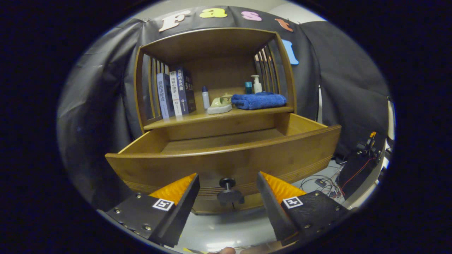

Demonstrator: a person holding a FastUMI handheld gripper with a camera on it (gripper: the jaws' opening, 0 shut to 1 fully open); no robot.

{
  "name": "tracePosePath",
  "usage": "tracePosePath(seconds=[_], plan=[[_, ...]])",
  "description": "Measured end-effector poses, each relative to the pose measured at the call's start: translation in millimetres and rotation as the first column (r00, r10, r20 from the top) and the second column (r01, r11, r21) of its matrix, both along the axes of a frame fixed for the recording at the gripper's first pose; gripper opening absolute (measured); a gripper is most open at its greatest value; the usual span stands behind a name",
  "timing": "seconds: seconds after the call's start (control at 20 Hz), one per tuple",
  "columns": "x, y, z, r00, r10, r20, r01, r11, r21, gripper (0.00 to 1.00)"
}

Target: Pull open the drawer, take out the items inside it, and place them on the countertop above the cabinet.

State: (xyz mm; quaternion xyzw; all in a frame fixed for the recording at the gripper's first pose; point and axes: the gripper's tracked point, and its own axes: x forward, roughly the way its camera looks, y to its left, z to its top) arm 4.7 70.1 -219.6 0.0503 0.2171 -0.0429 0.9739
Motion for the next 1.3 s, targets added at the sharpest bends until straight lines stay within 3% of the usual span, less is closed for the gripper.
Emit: tracePosePath(seconds=[0.55,1.3], plan=[[15.7,18.8,-23.0,0.997,0.070,-0.018,-0.070,0.997,0.028,0.96],[16.4,17.0,-23.9,0.998,0.064,0.009,-0.064,0.998,0.003,0.96]])
